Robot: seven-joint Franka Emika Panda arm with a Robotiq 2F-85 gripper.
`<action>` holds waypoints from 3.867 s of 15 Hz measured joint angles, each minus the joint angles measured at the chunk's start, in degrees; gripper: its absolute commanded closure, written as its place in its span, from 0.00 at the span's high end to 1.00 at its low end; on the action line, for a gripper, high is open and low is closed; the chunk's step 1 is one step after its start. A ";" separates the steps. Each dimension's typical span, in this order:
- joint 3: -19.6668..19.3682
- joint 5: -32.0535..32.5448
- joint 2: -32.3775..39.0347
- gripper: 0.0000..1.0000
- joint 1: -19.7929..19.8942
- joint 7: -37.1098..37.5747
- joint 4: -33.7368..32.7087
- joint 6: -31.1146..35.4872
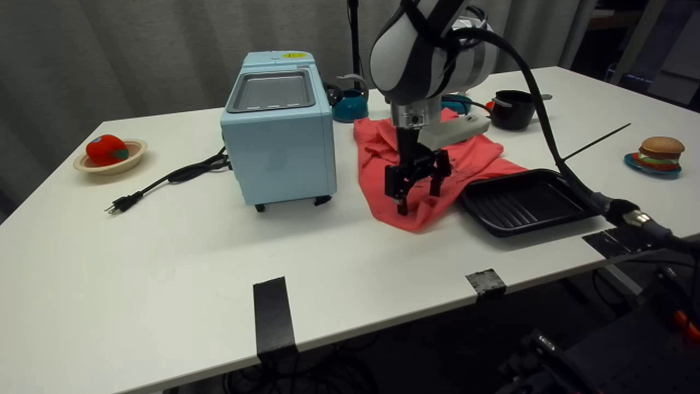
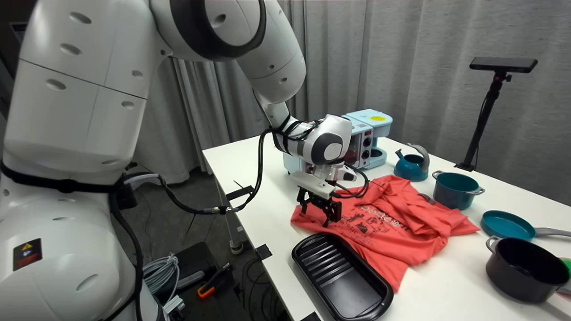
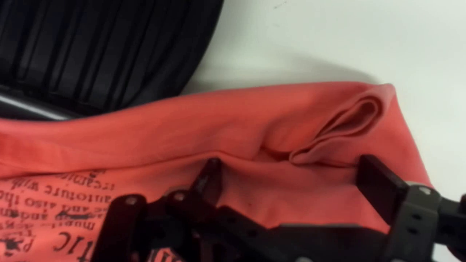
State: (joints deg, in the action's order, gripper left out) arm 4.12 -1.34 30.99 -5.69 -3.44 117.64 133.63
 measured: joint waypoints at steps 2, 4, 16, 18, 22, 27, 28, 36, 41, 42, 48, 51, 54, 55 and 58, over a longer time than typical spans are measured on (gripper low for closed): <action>0.00 0.08 -0.13 0.50 -0.06 0.00 0.55 1.14; -0.06 0.40 -0.24 0.35 -0.06 0.00 1.01 2.24; -1.16 4.00 -5.39 0.00 0.80 -1.80 4.25 2.52; -1.46 4.88 -6.82 0.00 0.86 -2.00 4.01 2.37; -2.26 8.71 -8.48 0.00 0.85 -1.12 1.63 4.44; -2.70 11.15 -8.03 0.00 0.60 2.94 -2.26 16.36; -2.72 11.16 -7.77 0.00 0.47 3.58 -3.18 18.31; -9.71 17.02 -4.37 0.33 -4.83 14.35 -12.50 27.01; -16.35 18.76 0.54 0.71 -8.93 22.66 -17.68 28.01; -18.43 19.81 1.31 0.80 -10.19 25.09 -18.29 28.92; -22.99 20.54 2.99 1.00 -13.41 29.50 -17.75 30.44; -16.40 15.91 2.96 1.00 -9.41 23.65 -15.05 30.05; -10.36 11.67 3.05 1.00 -5.38 18.08 -12.75 27.37; -9.14 10.70 3.06 1.00 -4.50 16.92 -12.15 26.04; -7.68 9.44 3.12 1.00 -3.25 15.59 -10.66 21.88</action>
State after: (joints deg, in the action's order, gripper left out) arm -3.57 8.10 34.11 -8.94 12.15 106.99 155.51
